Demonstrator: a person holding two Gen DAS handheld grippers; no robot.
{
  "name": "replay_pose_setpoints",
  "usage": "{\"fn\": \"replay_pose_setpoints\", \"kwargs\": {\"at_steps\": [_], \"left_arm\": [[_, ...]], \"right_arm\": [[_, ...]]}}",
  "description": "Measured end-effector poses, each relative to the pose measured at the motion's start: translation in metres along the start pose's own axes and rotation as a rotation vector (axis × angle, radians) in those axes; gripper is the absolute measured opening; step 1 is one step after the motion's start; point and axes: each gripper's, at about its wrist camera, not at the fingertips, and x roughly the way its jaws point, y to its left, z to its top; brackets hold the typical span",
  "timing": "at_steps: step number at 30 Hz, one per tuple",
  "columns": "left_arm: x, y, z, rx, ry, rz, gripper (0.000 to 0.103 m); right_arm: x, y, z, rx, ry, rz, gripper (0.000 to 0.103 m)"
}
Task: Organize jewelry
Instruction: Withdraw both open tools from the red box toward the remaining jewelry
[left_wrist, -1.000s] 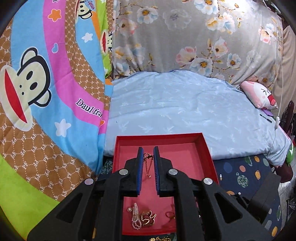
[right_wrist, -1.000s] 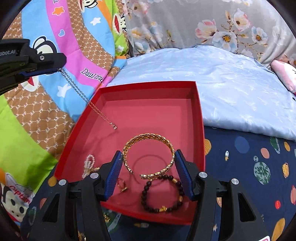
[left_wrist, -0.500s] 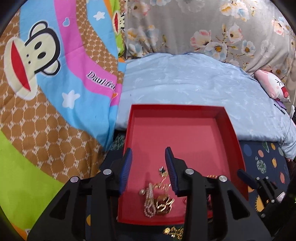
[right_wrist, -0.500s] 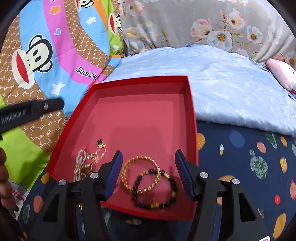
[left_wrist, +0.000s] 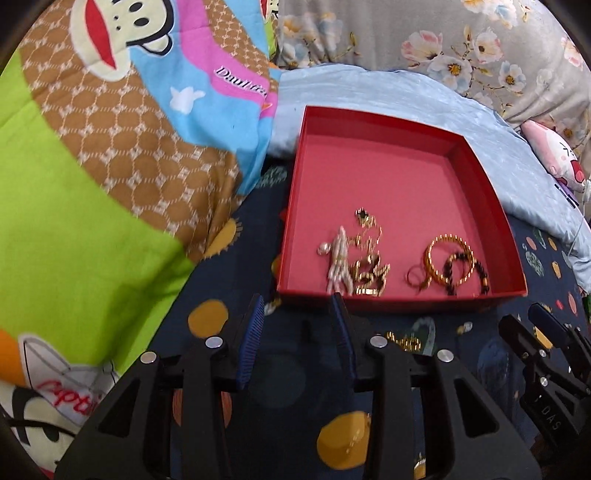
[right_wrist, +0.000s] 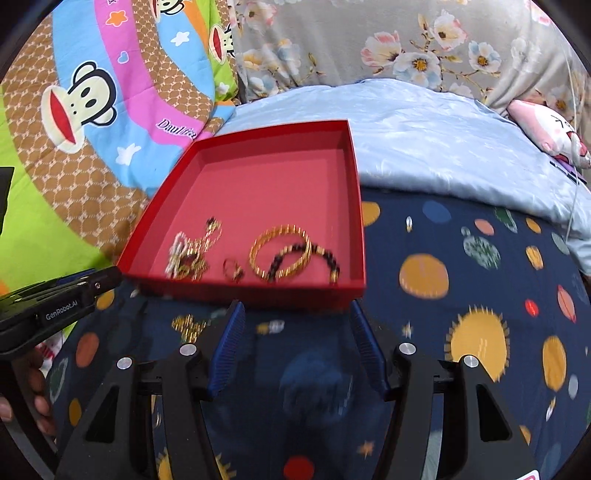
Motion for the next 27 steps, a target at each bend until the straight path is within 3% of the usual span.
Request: {"fn": "replay_pose_setpoints", "kwargs": {"at_steps": [3, 5, 7, 19, 27], "left_arm": [[-0.005, 0.001, -0.013, 0.003, 0.008, 0.006, 0.036], [-0.009, 0.000, -0.020, 0.006, 0.009, 0.006, 0.050], [-0.014, -0.002, -0.028, 0.010, 0.002, 0.012, 0.054], [-0.024, -0.005, -0.061, 0.032, 0.036, 0.009, 0.054], [-0.019, -0.003, -0.074, 0.038, 0.064, 0.014, 0.054]], "right_arm": [[-0.006, -0.002, -0.013, 0.018, 0.020, 0.006, 0.058], [-0.008, -0.004, -0.021, 0.029, 0.033, 0.004, 0.058], [-0.010, -0.006, -0.029, 0.039, 0.047, 0.004, 0.058], [-0.019, 0.001, -0.065, 0.048, 0.104, 0.020, 0.058], [-0.009, 0.014, -0.060, 0.014, 0.104, 0.042, 0.058]]}}
